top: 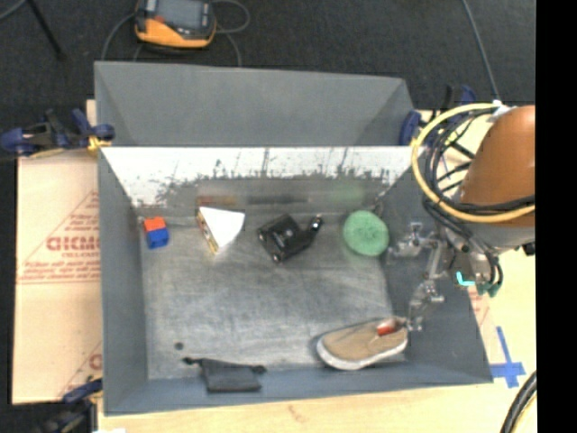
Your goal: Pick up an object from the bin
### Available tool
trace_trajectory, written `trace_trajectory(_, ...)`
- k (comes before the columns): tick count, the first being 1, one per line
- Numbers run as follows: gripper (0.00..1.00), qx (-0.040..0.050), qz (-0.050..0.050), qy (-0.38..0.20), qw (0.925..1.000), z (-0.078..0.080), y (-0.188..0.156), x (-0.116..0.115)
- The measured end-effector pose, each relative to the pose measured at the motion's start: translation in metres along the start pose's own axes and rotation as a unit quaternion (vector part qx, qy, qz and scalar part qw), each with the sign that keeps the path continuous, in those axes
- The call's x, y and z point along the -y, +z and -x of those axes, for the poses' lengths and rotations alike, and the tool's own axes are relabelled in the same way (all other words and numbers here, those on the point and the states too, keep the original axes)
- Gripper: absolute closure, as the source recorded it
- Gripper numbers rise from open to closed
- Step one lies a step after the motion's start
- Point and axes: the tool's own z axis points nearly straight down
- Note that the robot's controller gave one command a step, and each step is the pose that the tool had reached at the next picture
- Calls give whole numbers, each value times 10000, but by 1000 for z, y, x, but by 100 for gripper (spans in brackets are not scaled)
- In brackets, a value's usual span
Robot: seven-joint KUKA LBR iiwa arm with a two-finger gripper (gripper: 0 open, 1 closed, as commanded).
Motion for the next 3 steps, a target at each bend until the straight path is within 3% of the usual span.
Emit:
trace_trajectory(1,0,37,-7,-16,10000,2,-3,0)
trace_trajectory(2,0,54,-11,-423,9991,-8,69,-4)
trace_trajectory(3,0,13,-1,-690,9976,-16,105,-5)
